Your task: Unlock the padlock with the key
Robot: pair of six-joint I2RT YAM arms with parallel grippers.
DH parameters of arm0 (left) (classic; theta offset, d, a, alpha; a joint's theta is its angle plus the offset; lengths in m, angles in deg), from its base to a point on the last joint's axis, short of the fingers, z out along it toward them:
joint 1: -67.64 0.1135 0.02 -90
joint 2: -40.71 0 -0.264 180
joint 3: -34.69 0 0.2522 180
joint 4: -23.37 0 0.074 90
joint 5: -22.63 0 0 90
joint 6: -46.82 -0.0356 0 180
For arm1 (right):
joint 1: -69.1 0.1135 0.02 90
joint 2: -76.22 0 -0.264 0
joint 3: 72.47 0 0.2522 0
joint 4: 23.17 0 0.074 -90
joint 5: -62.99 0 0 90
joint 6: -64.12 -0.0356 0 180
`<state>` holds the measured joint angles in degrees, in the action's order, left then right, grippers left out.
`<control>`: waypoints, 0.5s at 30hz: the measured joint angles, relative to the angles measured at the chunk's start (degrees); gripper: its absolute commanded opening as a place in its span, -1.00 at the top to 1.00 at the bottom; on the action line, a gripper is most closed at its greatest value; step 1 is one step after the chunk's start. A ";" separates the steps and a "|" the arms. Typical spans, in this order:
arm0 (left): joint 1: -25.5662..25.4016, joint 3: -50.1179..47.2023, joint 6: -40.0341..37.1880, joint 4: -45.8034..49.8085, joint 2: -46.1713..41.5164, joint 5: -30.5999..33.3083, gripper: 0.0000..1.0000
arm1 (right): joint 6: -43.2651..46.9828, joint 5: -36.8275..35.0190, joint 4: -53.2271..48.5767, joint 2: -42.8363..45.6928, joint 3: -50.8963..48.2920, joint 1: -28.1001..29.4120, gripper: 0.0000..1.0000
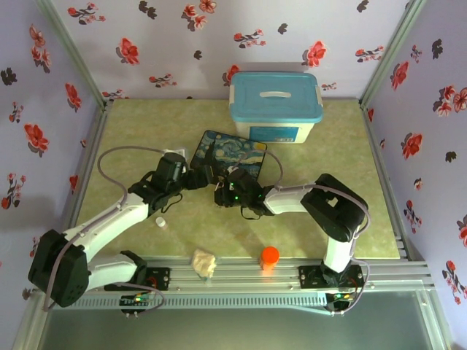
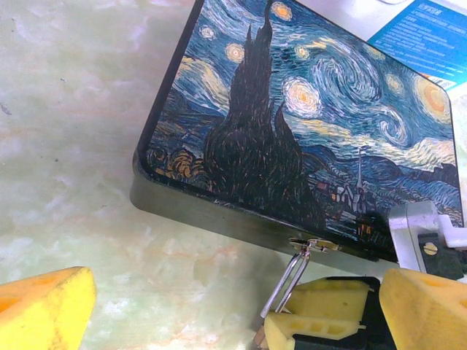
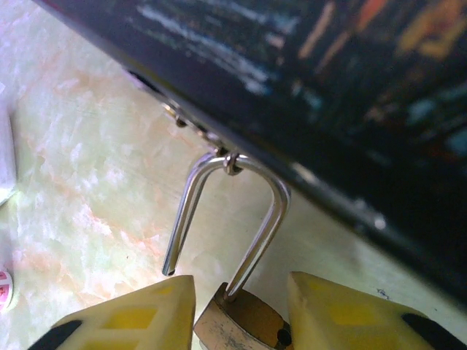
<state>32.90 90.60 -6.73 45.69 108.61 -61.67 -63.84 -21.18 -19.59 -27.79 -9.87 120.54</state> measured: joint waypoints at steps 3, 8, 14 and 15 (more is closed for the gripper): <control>0.28 -0.07 0.00 -0.17 0.00 -0.20 -0.99 | 0.00 -0.02 0.00 -0.04 0.00 0.02 0.27; 0.63 -0.07 -0.02 -0.46 0.00 -0.33 -0.99 | 0.26 -0.04 -0.11 -0.31 0.31 0.04 0.36; 0.74 -0.48 -0.02 -0.85 -0.02 -0.39 -0.99 | 0.98 0.00 -0.15 -0.81 0.81 0.09 0.23; 0.81 -0.59 -0.02 -0.90 -0.02 -0.39 -0.99 | 1.36 0.02 -0.42 -0.94 1.03 0.09 0.20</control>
<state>33.71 90.01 -6.75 44.79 108.58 -62.07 -62.48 -21.16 -20.00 -28.73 -8.84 120.63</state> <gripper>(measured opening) 0.997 0.376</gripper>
